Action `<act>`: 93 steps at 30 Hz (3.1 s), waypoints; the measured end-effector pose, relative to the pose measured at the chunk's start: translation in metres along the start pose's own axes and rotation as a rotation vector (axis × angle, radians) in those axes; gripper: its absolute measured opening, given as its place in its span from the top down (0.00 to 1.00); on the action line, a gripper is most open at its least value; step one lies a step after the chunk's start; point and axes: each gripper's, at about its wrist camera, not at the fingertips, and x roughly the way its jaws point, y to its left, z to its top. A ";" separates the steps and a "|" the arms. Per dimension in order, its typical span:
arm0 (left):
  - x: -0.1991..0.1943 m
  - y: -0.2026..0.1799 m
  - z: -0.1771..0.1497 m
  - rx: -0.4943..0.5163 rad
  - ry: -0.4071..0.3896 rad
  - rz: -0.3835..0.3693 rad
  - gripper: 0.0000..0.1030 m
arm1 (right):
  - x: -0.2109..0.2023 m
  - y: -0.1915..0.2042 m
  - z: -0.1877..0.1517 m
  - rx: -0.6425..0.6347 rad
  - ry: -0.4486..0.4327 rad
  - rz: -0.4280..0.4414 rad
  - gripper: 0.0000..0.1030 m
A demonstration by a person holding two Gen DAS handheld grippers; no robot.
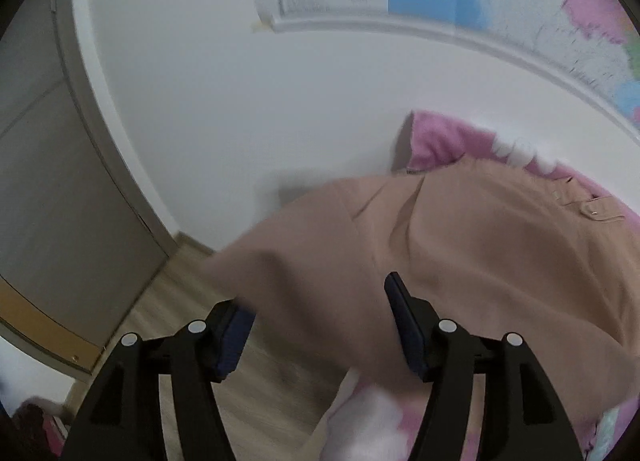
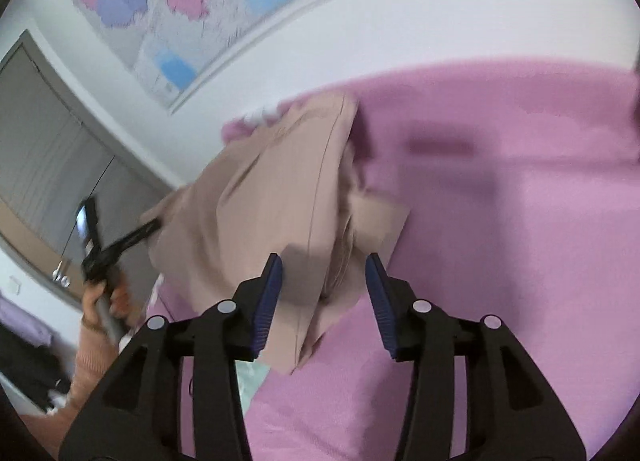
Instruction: Fold large clothes
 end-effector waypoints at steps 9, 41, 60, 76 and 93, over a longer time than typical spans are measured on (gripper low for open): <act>-0.075 -0.052 -0.008 0.104 -0.174 -0.223 0.27 | 0.023 0.052 0.031 -0.176 -0.030 0.067 0.58; -0.066 -0.159 -0.066 0.195 -0.012 -0.320 0.26 | 0.022 0.064 -0.051 -0.397 0.102 -0.019 0.51; -0.066 -0.151 -0.063 0.081 0.010 -0.254 0.07 | 0.022 0.064 -0.051 -0.371 0.042 -0.039 0.45; -0.106 -0.154 -0.087 0.034 -0.041 -0.257 0.07 | -0.006 0.073 -0.074 -0.406 -0.046 -0.069 0.19; -0.146 -0.156 -0.104 -0.007 -0.101 -0.193 0.07 | -0.039 0.080 -0.103 -0.387 -0.079 -0.033 0.06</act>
